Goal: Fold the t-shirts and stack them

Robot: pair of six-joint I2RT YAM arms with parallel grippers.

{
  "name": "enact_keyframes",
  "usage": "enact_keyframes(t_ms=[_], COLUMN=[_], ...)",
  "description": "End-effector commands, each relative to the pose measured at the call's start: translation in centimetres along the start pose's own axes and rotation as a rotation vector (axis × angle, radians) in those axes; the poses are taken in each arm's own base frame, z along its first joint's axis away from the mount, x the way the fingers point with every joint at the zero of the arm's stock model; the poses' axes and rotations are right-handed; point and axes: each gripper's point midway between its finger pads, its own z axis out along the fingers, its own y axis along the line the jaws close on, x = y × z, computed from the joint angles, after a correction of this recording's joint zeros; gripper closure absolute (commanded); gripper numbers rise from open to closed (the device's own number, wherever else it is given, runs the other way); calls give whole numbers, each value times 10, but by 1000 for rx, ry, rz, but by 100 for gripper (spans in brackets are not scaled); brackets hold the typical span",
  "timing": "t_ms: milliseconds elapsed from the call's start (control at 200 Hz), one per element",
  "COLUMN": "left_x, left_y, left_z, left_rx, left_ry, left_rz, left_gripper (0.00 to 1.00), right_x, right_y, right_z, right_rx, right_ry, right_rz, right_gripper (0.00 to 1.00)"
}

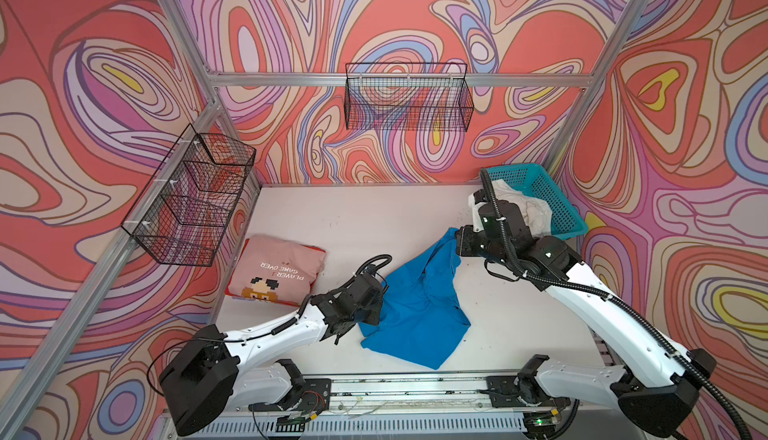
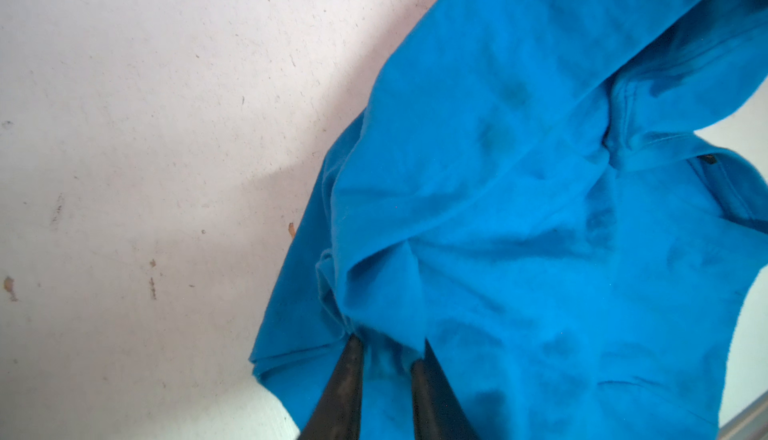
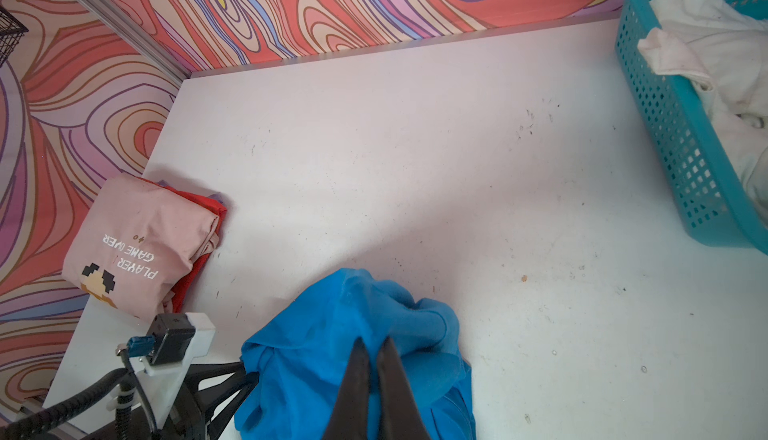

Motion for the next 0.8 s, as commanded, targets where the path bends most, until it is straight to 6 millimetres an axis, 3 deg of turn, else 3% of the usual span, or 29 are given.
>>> enact_keyframes(t_ms=[0,300,466,676,791], left_x=[-16,-38,-46,-67,-87], left_y=[-8,1,15,28,35], left_z=[-1,-12,-27,-61,-92], left_rx=[16,-37,-105,-186,-224], left_ry=[-34,-108,-141,-219,-313], left_rz=[8,-2,-4,7,18], left_gripper=[78,99,100,100,100], right_x=[-3,1,-4,-8,-14], right_y=[0,-2,-5,-9,-16], right_z=[-3,0,-5,-6,-6], right_rx=[-12,-8,8,26,59], right_ry=[-19,-12,-33,-46,-71], right_rz=[-4,-11,-13,-10,6], right_gripper=[100,100,100,100,100])
